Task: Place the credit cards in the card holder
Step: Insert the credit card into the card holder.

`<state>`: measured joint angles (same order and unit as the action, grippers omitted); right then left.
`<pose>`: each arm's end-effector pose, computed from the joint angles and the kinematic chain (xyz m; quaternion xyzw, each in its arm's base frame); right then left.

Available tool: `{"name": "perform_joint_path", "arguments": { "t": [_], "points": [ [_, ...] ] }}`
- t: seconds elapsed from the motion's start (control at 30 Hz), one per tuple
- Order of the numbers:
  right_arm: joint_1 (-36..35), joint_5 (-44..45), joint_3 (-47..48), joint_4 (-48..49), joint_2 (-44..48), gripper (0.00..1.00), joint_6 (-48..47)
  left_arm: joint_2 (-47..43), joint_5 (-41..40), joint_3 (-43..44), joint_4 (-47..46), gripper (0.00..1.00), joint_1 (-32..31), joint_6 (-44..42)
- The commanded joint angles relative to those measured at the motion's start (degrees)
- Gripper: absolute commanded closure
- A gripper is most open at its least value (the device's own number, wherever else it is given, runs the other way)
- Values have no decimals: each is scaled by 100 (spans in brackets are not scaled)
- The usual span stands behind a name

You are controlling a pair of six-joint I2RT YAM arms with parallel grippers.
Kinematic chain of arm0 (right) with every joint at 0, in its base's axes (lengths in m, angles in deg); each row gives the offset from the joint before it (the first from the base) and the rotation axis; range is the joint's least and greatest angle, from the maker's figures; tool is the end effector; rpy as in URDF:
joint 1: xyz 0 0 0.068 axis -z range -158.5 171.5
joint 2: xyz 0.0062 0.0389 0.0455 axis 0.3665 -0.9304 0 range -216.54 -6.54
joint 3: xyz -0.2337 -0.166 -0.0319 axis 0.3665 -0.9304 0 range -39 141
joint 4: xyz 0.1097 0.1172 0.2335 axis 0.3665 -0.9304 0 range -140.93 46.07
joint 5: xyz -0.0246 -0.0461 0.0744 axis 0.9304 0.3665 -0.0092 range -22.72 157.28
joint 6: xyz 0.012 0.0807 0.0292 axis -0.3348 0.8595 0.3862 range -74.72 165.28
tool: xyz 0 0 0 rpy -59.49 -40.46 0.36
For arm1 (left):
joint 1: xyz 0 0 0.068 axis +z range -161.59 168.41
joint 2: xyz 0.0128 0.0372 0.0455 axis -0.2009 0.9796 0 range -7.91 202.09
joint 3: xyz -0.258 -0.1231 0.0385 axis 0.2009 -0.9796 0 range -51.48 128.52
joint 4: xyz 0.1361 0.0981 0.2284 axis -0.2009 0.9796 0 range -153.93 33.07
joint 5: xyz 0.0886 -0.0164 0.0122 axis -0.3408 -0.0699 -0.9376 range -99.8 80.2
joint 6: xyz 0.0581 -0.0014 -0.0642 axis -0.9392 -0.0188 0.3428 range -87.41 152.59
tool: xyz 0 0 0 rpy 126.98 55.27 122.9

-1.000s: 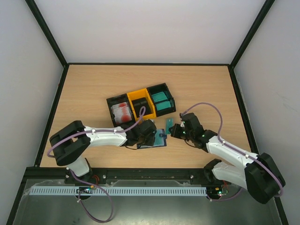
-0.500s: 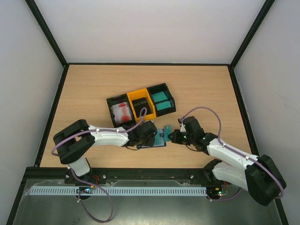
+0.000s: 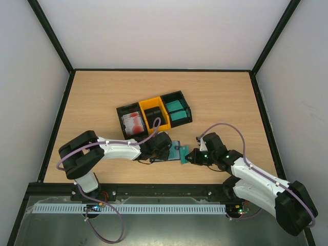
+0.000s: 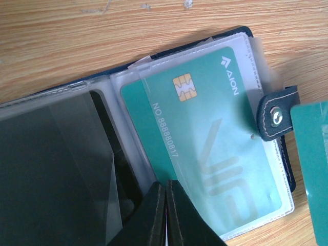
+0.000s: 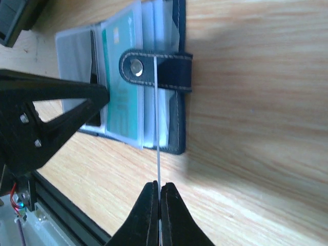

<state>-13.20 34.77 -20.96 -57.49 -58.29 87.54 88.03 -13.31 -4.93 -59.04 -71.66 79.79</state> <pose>0.1386 0.1462 0.1327 -0.0428 0.8988 0.4217 0.1116 0.1822 -0.3070 0.1054 0.0973 0.9464 -0.2296 0.2053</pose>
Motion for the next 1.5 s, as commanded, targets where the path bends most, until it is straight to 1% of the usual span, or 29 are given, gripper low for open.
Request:
{"name": "perform_joint_path", "arguments": {
  "t": [0.0, 0.23, 0.37, 0.6, 0.67, 0.9, 0.97, 1.17, 1.47],
  "points": [
    [-47, -208, -145, -480, 244, 98, 75, 215, -54, -163, 259, 95, 26, 44],
    [-132, -364, -309, -72, 87, 98, 196, 206, -27, -163, 250, 95, 23, 36],
    [-200, -382, -308, 2, 8, 98, 200, 210, -18, -154, 259, 95, 27, 24],
    [-230, -583, -305, 183, 225, 98, 318, 179, -22, -163, 250, 95, 23, 41],
    [-230, -479, -289, 106, 240, 98, 312, 180, -23, -164, 250, 95, 22, 35],
    [-230, 420, -104, -643, 299, 98, 188, 157, -36, -185, 267, 95, 27, 35],
    [-230, 470, -99, -647, 341, 98, 166, 149, -44, -196, 267, 95, 26, 35],
    [-230, 70, -145, -348, 455, 98, 128, 144, -38, -203, 243, 95, 24, 36],
    [-230, -281, -272, -38, 461, 98, 192, 170, -27, -181, 250, 95, 23, 27]
  ]
}}
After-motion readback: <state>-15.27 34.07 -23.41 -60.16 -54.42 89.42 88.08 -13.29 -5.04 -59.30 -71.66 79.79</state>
